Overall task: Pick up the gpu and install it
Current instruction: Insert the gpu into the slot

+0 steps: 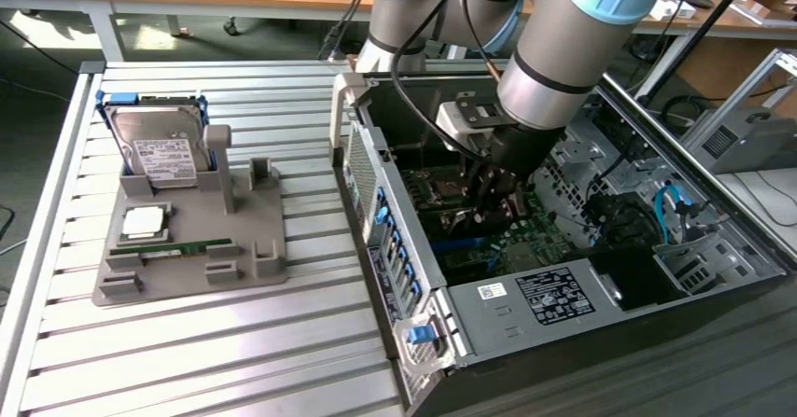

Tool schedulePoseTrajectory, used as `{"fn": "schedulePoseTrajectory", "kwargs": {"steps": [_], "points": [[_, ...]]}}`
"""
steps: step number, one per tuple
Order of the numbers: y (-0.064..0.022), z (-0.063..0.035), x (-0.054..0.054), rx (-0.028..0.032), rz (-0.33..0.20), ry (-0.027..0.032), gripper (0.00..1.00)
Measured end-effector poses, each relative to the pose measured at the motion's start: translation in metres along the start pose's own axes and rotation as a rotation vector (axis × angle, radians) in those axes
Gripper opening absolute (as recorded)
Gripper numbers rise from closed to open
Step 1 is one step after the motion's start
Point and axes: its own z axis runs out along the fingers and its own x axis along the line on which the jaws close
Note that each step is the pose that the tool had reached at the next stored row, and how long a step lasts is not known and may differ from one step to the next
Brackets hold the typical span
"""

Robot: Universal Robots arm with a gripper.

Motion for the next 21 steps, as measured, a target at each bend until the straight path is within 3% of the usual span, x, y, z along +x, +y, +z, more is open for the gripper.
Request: {"fn": "schedulePoseTrajectory", "kwargs": {"steps": [18,21], "points": [[-0.0001,0.0036,-0.0015,0.0005,0.019,0.0004,0.27],[-0.0001,0.0046,-0.0015,0.0006,0.02,0.0093,0.27]]}}
